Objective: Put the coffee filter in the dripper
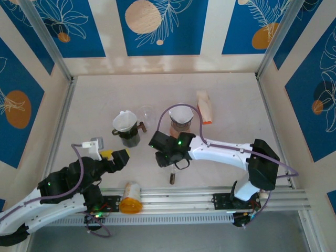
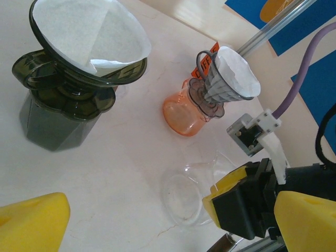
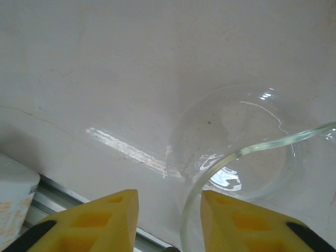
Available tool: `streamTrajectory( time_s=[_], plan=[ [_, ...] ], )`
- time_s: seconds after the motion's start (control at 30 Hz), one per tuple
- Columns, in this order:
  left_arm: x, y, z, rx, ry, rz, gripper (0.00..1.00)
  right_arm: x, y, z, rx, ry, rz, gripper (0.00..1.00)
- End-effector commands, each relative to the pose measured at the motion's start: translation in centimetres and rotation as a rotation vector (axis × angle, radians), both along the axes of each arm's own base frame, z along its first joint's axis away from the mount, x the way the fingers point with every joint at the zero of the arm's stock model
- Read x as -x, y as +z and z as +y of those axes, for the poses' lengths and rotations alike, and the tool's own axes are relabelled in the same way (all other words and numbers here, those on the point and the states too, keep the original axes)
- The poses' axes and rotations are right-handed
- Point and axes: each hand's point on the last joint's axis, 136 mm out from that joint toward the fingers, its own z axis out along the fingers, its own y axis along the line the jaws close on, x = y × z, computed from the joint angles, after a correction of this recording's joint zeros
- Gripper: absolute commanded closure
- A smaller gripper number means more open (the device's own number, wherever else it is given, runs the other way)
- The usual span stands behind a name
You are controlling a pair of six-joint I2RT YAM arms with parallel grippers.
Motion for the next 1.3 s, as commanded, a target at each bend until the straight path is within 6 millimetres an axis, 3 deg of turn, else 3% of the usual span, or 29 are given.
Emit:
streamTrajectory(
  time_s=[0.0, 0.17, 0.27, 0.47, 0.63, 0.9, 1.27],
  plan=[
    [0.1, 0.9, 0.8, -0.006, 0.008, -0.034, 0.0, -0.9, 4.5, 0.5, -0.076, -0.02, -0.073, 0.61],
    [0.1, 1.2, 1.3, -0.008, 0.017, -0.048, 0.0, -5.4, 10.5, 1.2, -0.169, -0.104, -0.191, 0.6],
    [0.2, 1.0, 1.5, -0.009, 0.019, -0.044, 0.0, -8.8, 12.5, 2.3, -0.225, -0.161, -0.223, 0.6],
    [0.4, 1.1, 2.3, -0.004, 0.033, -0.045, 0.0, -16.6, 12.9, 4.3, -0.214, -0.271, -0.266, 0.6],
    [0.6, 1.4, 2.8, 0.003, 0.036, -0.05, 0.0, -21.3, 10.8, 5.4, -0.16, -0.326, -0.219, 0.6],
    [0.7, 1.7, 3.1, 0.016, 0.039, -0.062, 0.0, -23.5, 6.8, 4.5, -0.094, -0.518, -0.188, 0.6],
    [0.6, 1.6, 3.5, 0.024, 0.054, -0.07, 0.0, -23.4, 2.8, 4.1, -0.024, -0.601, -0.094, 0.6]
  ],
)
